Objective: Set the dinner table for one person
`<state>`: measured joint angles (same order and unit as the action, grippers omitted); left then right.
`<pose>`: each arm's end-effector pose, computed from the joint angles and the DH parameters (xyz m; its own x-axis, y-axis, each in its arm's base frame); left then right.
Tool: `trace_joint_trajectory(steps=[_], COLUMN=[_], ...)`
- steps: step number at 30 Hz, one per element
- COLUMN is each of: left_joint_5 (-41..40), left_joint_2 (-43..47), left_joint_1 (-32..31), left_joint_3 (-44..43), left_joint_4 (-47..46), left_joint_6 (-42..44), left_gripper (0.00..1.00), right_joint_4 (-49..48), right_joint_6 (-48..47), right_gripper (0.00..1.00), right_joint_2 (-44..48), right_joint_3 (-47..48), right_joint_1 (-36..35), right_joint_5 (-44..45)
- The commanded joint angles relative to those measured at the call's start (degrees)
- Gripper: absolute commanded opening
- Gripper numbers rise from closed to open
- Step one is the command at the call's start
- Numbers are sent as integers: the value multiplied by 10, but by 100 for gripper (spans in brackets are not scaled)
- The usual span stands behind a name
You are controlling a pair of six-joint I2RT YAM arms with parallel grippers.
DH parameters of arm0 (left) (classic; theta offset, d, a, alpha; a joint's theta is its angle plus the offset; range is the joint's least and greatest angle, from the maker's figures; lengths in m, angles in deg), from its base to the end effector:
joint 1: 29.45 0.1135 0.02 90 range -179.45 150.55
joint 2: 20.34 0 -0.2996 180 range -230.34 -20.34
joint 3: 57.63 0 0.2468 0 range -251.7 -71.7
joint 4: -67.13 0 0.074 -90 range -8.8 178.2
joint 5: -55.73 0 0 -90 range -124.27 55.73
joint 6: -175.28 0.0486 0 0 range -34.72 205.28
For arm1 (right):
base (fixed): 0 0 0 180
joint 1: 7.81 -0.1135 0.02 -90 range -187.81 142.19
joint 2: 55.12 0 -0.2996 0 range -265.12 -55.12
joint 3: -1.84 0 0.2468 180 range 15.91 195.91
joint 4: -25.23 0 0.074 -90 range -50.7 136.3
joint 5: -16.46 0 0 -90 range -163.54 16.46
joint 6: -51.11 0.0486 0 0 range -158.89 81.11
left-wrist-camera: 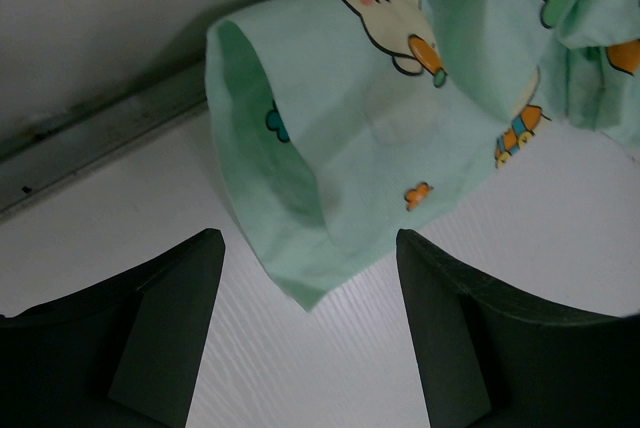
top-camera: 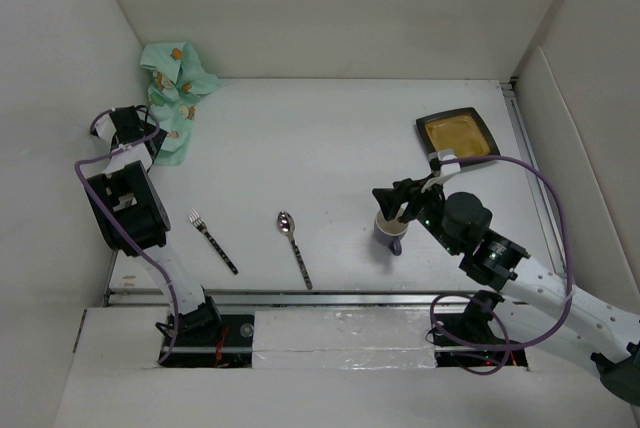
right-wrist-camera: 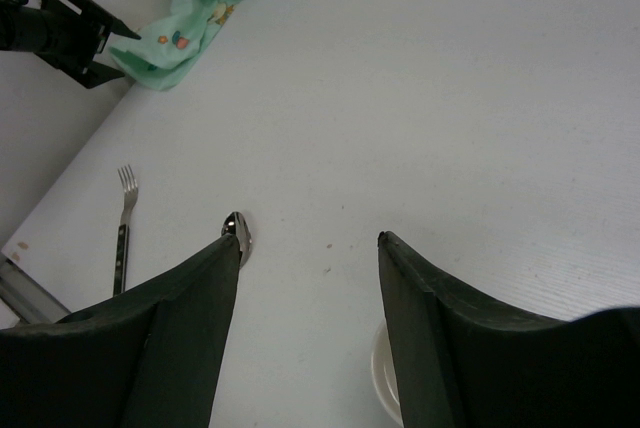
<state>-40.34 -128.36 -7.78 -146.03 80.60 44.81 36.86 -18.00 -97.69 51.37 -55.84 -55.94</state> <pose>0.4141 0.1701 0.2487 -0.0942 -0.7319 -0.6748 -0.6713 0.5473 -0.4999 0.1208 0.1123 0.3363 -0.2317 0.2506 -0.9399 -0.4544 0.8265 0.3324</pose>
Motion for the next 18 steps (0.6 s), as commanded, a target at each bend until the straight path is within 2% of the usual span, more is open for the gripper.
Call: trace_joint_trajectory(steps=[1,7,10,12,13,14,15,18], left_joint_5=[30,53,58,89,95,110,124,184], left_joint_2=[-17,-79,-112,-115,-113,-112,-107,-81], left_joint_1=[3,3,3,-8,-8,-18,-30,-69], left_joint_3=[-42,-76,-106,-102,-99,-91,-90,-84], left_joint_4=[-51,-106,-101,-133,-141,-149,-164,-197], left_joint_6=[4,-11,-14,-10,-11,-11,-8,-9], left_gripper=[67,67,62,45,32,8,1,0], right_joint_4=[-48,-69,-66,-71,-84,-89,-92,-115], right_joint_6=[-11,-15,-13,-14,-14,-14,-12,-15], right_gripper=[64,65,65,65,65,65,64,62], right_joint_2=[-16,-68,-89,-95,-101,-105,-109,-137], right_joint_3=[-2,7,20,23,22,22,28,39], right_joint_1=[2,2,2,2,2,2,2,2], right_joint_5=[-29,-78,-84,-86,-86,-79,-78,-73])
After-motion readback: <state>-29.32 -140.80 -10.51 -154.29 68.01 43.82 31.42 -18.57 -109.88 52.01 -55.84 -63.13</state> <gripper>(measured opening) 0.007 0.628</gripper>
